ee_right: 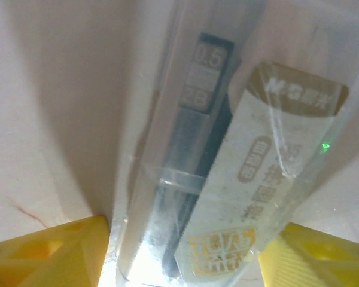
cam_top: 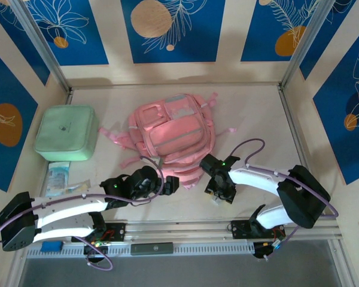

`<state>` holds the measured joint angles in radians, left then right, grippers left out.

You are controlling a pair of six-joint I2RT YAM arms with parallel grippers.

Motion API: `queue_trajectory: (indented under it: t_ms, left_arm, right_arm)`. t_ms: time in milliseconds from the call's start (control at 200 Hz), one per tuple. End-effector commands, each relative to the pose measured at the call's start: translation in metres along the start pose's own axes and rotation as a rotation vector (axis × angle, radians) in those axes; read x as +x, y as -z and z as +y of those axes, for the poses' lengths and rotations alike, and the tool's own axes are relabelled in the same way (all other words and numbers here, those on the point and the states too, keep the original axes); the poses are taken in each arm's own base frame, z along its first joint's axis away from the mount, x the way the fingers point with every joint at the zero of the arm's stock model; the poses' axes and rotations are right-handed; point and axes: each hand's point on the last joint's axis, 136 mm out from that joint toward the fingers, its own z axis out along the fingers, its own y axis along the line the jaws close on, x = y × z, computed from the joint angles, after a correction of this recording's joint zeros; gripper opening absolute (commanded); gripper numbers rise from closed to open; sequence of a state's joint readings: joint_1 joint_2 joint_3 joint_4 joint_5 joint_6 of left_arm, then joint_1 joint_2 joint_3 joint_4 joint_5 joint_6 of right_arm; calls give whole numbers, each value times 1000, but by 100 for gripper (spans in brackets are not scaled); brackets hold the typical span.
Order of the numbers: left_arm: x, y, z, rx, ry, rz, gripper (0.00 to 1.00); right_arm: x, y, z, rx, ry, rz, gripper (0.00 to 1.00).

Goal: Pack the student bag

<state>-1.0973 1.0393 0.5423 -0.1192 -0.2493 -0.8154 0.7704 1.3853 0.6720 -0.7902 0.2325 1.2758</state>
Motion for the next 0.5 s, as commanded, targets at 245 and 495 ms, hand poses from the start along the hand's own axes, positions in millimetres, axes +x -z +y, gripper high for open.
queue_trajectory:
  t_ms: [245, 495]
  left_arm:
    - [-3, 1, 3, -19, 16, -12, 99]
    - [-24, 9, -3, -41, -119, -42, 100]
  right_arm:
    - [-3, -2, -4, -41, 35, 3, 44]
    - [-10, 20, -3, -74, 96, -34, 42]
